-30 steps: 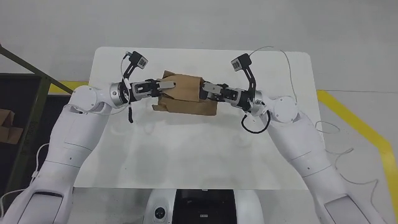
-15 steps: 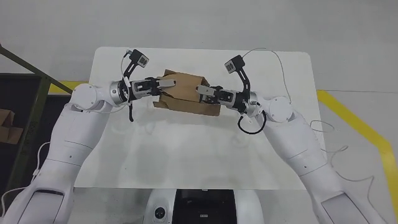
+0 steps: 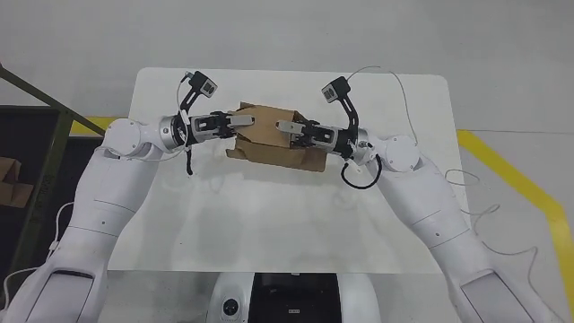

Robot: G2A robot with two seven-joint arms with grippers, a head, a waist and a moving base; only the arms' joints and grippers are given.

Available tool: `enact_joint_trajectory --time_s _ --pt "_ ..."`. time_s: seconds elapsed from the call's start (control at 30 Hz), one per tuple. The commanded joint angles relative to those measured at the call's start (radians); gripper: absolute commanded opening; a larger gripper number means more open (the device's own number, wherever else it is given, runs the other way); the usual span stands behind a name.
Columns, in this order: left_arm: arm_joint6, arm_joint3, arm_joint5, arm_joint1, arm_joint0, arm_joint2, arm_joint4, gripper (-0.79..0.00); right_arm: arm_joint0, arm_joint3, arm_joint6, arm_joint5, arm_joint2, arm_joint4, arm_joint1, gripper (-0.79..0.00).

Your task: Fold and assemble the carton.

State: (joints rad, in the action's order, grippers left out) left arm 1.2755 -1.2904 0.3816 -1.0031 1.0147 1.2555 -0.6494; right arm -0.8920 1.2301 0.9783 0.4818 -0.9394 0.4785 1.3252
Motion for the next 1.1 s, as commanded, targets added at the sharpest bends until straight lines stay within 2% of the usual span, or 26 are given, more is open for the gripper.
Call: enact_joint_trajectory --time_s 0.0,0.1,0.2,0.27,0.43,0.47,0.5,0.53,0.57,0.7,1.07 --pt "0.003 0.004 -0.002 0.000 -0.002 0.001 0.001 -0.785 0.003 -0.005 0.004 0.000 0.000 -0.005 0.001 -0.529" --pt "0.011 0.007 -0.007 0.000 -0.005 0.000 0.002 -0.785 0.007 -0.013 0.006 0.001 0.002 -0.011 0.002 -0.551" --pt "0.018 0.012 -0.009 -0.001 -0.008 -0.001 0.003 -0.785 0.011 -0.021 0.004 0.002 0.003 -0.018 0.003 -0.650" --pt "0.019 0.015 -0.008 -0.001 -0.010 -0.002 0.003 -0.785 0.013 -0.027 0.002 0.004 0.003 -0.022 0.004 -0.767" --pt "0.021 0.024 -0.009 -0.003 -0.017 -0.003 0.001 -0.785 0.018 -0.037 -0.003 0.005 0.004 -0.038 0.005 -0.785" --pt "0.023 0.026 -0.009 -0.003 -0.018 -0.004 0.001 -0.646 0.019 -0.038 -0.004 0.006 0.004 -0.041 0.006 -0.785" --pt "0.025 0.027 -0.009 -0.003 -0.020 -0.004 0.002 -0.434 0.020 -0.038 -0.005 0.007 0.004 -0.042 0.006 -0.785" --pt "0.027 0.028 -0.007 -0.003 -0.021 -0.004 0.000 -0.126 0.021 -0.040 -0.007 0.007 0.004 -0.044 0.007 -0.785" --pt "0.029 0.029 -0.005 -0.004 -0.023 -0.003 -0.001 0.000 0.022 -0.041 -0.010 0.008 0.004 -0.049 0.007 -0.785" --pt "0.038 0.025 -0.006 -0.003 -0.026 0.006 -0.017 0.000 0.026 -0.046 -0.024 0.010 0.004 -0.068 0.008 -0.785" --pt "0.074 -0.087 -0.026 0.009 0.021 0.074 -0.095 0.000 0.028 -0.051 -0.050 0.010 0.010 -0.124 0.010 -0.785"
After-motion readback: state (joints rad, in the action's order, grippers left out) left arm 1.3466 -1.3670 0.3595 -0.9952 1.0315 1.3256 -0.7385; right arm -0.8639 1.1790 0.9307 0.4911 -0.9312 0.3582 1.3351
